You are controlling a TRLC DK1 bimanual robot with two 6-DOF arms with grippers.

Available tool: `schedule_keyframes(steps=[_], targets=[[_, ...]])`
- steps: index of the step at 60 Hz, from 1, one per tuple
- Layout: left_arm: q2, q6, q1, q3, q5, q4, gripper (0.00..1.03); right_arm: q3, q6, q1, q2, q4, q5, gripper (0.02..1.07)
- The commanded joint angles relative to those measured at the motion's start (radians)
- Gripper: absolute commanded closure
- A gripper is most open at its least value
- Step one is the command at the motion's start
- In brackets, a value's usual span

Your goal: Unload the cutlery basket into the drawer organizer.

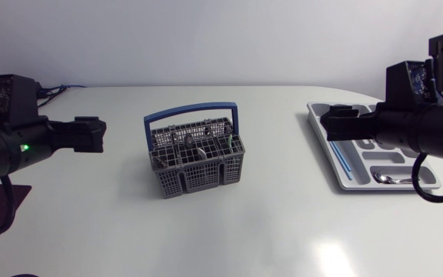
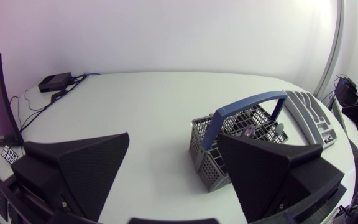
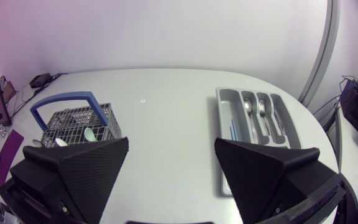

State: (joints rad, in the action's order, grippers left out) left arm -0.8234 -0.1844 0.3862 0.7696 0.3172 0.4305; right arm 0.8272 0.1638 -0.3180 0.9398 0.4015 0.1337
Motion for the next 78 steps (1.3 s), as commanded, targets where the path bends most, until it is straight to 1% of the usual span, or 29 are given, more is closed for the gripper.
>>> schedule_keyframes(steps=[1,7,18,27,33,41,48,57,62,68,72,78], targets=[[-0.02,-0.026,0.023,0.046,0.008,0.022,0.04,0.055,0.048,-0.006,0.022,0.034,-0.025,0.07],[-0.04,-0.041,0.056,0.085,0.006,0.068,0.04,0.087,0.062,-0.01,0.039,0.054,-0.055,0.07],[-0.075,-0.059,0.092,0.125,0.006,0.1,0.04,0.156,0.077,-0.047,0.097,0.128,-0.055,0.07],[-0.145,-0.082,0.12,0.189,-0.006,0.171,0.04,0.216,0.091,-0.085,0.126,0.192,-0.055,0.07],[-0.209,-0.113,0.12,0.241,-0.081,0.237,0.04,0.271,0.112,-0.116,0.148,0.246,-0.055,0.07],[-0.266,-0.142,0.118,0.29,-0.124,0.286,0.04,0.329,0.128,-0.161,0.163,0.301,-0.063,0.07],[-0.28,-0.164,0.122,0.313,-0.145,0.3,0.04,0.394,0.134,-0.168,0.192,0.364,-0.109,0.07],[-0.298,-0.173,0.143,0.327,-0.152,0.323,0.04,0.53,0.108,-0.167,0.3,0.519,-0.247,0.07],[-0.313,-0.173,0.157,0.336,-0.158,0.34,0.04,0.572,0.094,-0.171,0.344,0.565,-0.253,0.07],[-0.338,-0.173,0.16,0.35,-0.167,0.352,0.04,0.593,0.091,-0.187,0.37,0.579,-0.264,0.08],[-0.352,-0.175,0.161,0.358,-0.171,0.353,0.04,0.616,0.091,-0.193,0.396,0.599,-0.278,0.11],[-0.372,-0.175,0.161,0.367,-0.188,0.358,0.04,0.664,0.091,-0.194,0.444,0.657,-0.295,0.11]])
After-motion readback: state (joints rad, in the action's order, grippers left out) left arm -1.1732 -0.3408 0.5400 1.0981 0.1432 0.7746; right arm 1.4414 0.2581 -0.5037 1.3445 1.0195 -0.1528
